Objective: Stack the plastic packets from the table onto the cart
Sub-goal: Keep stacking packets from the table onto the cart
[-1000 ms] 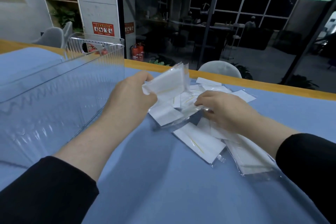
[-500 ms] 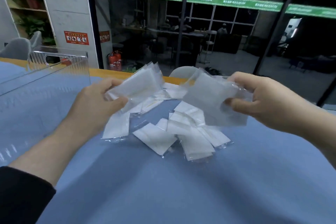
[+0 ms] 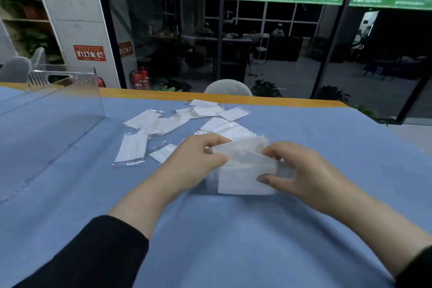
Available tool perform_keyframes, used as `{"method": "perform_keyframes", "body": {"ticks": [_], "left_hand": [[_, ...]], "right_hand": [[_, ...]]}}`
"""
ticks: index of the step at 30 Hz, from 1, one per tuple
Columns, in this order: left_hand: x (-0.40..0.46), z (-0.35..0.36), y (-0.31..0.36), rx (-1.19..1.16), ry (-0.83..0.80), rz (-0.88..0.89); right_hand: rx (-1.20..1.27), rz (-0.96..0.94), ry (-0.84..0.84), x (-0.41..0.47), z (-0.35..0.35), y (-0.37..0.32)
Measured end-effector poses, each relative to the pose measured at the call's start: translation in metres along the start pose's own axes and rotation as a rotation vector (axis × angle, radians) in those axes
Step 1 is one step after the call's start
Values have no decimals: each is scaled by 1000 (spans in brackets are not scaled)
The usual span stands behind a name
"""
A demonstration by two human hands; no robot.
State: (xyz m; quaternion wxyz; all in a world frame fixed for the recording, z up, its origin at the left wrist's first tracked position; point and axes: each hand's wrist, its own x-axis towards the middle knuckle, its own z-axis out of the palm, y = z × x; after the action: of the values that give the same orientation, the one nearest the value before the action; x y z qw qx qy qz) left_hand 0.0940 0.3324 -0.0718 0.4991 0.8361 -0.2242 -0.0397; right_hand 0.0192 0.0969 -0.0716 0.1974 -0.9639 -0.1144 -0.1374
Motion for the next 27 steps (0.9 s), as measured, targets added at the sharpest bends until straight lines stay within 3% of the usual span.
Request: {"method": "perform_keyframes", "body": {"ticks": [4,7,12,16,18,22,27], "left_hand": [[-2,13,-3,-91,114,-23],[-4,28,0,-201,184,-7],[-3,56,10,-284,303,43],[-5,56,8,-386,535,-4],[-7,56,6,-406,491,-45],[-7,70,5,-264,253,-70],[-9,63,7,-252,185,24]], "right_hand": [[284,39,157,-13,23,19],[527,115,154,-11,33,18],[492,94,79,-8,40,17],[464,55,202,-8,36,17],[457,68,181,-10,34,16],[453,112,-9,-11,37,15],[462,125,44,-15,27,12]]}}
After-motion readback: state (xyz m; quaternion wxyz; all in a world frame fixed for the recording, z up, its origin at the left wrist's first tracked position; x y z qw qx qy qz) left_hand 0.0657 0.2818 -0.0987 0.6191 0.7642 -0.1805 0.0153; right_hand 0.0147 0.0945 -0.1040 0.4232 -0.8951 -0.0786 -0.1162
